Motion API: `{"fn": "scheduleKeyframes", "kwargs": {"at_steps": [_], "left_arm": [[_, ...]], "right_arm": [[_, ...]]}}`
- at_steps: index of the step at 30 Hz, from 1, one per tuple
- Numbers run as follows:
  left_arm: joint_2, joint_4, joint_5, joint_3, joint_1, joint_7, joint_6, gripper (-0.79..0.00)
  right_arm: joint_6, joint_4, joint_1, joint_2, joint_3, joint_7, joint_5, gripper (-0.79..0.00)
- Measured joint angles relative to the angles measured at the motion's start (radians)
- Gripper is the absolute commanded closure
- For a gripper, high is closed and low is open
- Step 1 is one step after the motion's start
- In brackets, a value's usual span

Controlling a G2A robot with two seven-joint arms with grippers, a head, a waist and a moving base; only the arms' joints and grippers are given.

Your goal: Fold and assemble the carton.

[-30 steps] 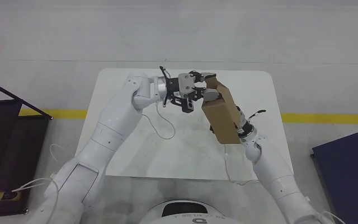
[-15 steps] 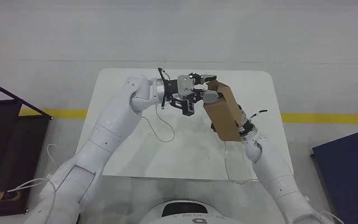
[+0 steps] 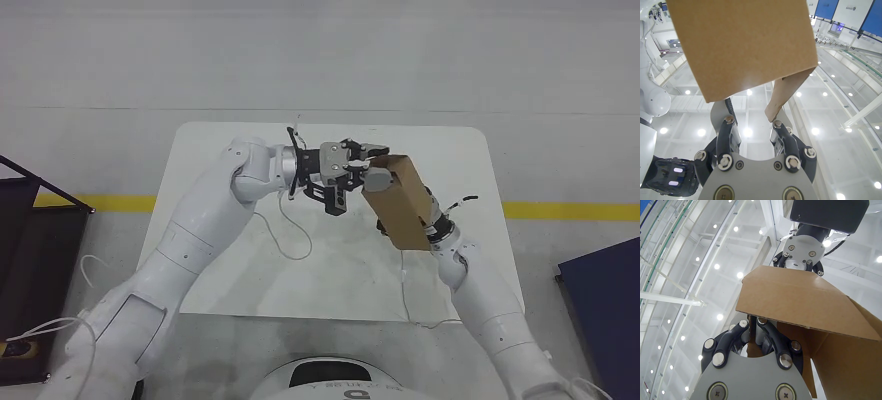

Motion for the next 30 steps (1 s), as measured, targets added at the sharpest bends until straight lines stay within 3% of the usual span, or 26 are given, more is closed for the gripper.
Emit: {"fn": "scheduleKeyframes", "kwargs": {"at_steps": [14, 22, 30], "left_arm": [[0.035, -0.021, -0.136, 0.045, -0.003, 0.108, 0.0, -0.656], [0.056, -0.046, -0.158, 0.076, -0.018, 0.171, 0.0, -0.739], [0.078, -0.077, -0.164, 0.121, -0.044, 0.192, 0.0, -0.754]], "right_arm": [[0.001, 0.003, -0.007, -0.006, 0.018, -0.016, -0.002, 0.0], [0.007, 0.001, -0.008, -0.01, 0.024, -0.03, 0.001, 0.0], [0.013, 0.002, -0.012, -0.014, 0.032, -0.033, 0.002, 0.0]]}}
